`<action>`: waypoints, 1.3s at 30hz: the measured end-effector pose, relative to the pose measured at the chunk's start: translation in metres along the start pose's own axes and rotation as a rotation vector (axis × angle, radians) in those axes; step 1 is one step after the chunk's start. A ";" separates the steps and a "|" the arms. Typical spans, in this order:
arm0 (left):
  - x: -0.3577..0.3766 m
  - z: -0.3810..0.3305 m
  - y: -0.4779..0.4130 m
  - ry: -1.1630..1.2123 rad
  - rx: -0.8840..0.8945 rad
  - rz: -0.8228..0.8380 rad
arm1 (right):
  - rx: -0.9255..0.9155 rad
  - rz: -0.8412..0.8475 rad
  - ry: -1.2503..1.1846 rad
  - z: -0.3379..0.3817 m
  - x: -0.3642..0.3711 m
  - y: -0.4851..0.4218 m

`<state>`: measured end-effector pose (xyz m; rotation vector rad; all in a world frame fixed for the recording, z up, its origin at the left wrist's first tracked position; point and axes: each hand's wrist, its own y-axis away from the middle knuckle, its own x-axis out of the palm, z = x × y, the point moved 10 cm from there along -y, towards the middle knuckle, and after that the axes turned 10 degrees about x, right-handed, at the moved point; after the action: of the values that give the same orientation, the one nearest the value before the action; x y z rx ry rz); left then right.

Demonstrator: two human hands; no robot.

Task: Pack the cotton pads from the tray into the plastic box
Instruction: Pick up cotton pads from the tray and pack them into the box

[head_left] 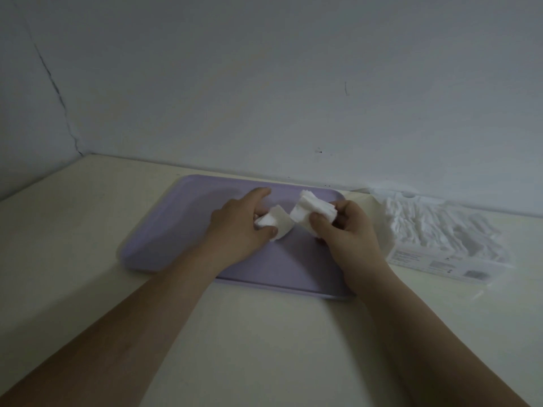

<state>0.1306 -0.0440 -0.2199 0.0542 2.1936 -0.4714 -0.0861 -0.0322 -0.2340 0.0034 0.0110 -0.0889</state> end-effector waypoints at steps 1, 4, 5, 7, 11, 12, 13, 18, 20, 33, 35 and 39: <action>0.001 -0.001 0.000 -0.009 0.004 0.006 | 0.010 0.017 -0.024 -0.001 0.001 0.000; 0.004 -0.003 0.000 0.095 -0.001 0.040 | 0.020 0.050 -0.028 -0.003 0.001 -0.001; 0.004 -0.004 0.000 0.146 0.002 0.051 | 0.024 0.047 -0.008 -0.002 0.000 -0.001; -0.002 -0.007 -0.001 0.225 0.018 0.035 | 0.031 0.015 0.034 -0.003 -0.003 -0.001; -0.023 -0.005 -0.002 0.468 -0.021 -0.126 | 0.004 -0.047 0.104 -0.002 -0.009 -0.001; -0.024 -0.006 -0.002 0.561 -0.027 -0.130 | -0.005 -0.047 0.118 -0.002 -0.008 -0.001; -0.022 -0.010 -0.002 0.662 -0.029 -0.109 | -0.014 -0.044 0.127 -0.001 -0.007 0.000; 0.000 -0.039 0.003 0.812 0.101 0.109 | -0.006 0.022 0.101 -0.001 -0.001 0.000; 0.001 -0.034 0.002 0.848 0.068 0.078 | -0.008 0.041 0.107 -0.002 0.000 -0.001; 0.009 -0.024 0.003 0.787 0.053 0.077 | 0.010 0.171 0.011 0.002 0.013 0.006; 0.008 -0.024 0.002 0.823 0.051 0.079 | 0.002 0.150 0.001 0.002 0.011 0.005; 0.014 -0.025 0.005 0.859 0.027 0.126 | 0.012 0.102 -0.087 0.002 0.005 0.004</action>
<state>0.1040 -0.0325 -0.2188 0.4844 2.9923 -0.4526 -0.0809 -0.0284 -0.2322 0.0120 -0.0764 0.0131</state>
